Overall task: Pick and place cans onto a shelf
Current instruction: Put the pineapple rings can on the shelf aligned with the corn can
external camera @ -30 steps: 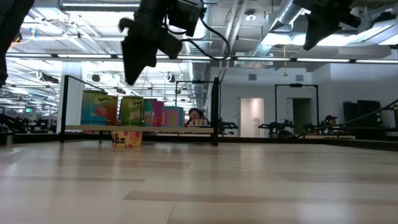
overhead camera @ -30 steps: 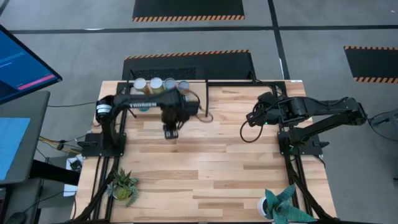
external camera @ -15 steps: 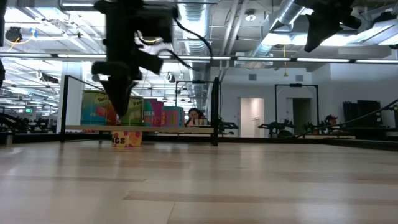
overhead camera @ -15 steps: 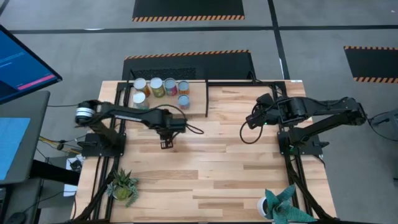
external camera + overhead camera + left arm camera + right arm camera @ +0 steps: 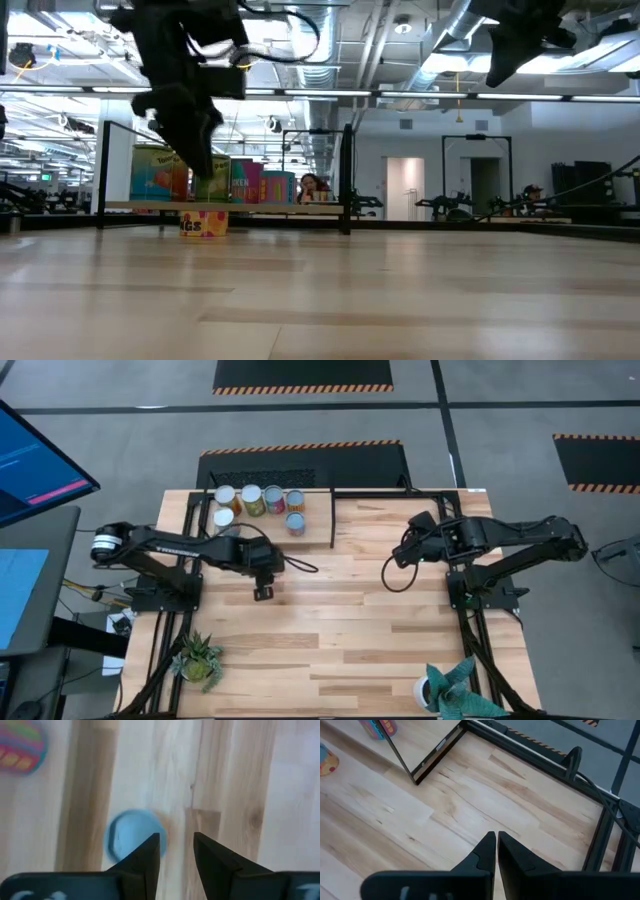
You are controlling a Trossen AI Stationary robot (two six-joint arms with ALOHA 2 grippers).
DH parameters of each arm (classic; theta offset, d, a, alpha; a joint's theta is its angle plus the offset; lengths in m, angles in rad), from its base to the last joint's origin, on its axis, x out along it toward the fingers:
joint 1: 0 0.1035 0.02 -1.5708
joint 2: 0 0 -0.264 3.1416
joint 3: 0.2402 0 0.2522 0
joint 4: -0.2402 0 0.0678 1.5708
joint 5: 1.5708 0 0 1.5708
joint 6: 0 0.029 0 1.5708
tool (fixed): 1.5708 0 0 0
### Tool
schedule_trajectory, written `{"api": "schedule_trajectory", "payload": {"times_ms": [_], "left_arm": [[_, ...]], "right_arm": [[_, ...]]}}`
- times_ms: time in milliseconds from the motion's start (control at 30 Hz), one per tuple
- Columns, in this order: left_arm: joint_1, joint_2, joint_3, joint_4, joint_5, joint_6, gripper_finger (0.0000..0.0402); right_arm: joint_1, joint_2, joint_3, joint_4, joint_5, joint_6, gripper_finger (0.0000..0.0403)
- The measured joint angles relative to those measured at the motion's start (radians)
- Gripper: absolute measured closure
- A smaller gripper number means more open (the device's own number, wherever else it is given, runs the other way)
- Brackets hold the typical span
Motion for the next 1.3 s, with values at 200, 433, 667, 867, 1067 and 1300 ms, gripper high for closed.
{"api": "schedule_trajectory", "payload": {"times_ms": [200, 433, 667, 867, 1067, 1300], "left_arm": [[0.026, 0.063, -0.007, 0.047, 0.037, 0.036, 0.0294], [0.030, 0.129, -0.019, 0.075, 0.012, 0.035, 0.0294], [0.030, 0.160, -0.019, 0.099, -0.014, 0.031, 0.0294], [0.031, 0.200, -0.016, 0.101, 0.005, 0.049, 0.0294], [0.030, 0.215, -0.014, 0.103, -0.031, -0.007, 0.0311], [0.030, 0.217, -0.001, 0.088, -0.025, -0.040, 0.0395]], "right_arm": [[0.000, 0.023, 0.000, 0.012, -0.001, 0.000, 0.0360], [0.000, 0.045, -0.001, 0.010, -0.007, 0.008, 0.0360], [0.000, 0.051, 0.000, 0.019, -0.025, 0.010, 0.0360], [0.000, 0.051, 0.000, 0.021, -0.025, 0.010, 0.0360], [0.000, 0.051, 0.000, 0.023, -0.025, 0.010, 0.0360], [0.000, 0.051, 0.000, 0.023, -0.024, 0.009, 0.0360]]}}
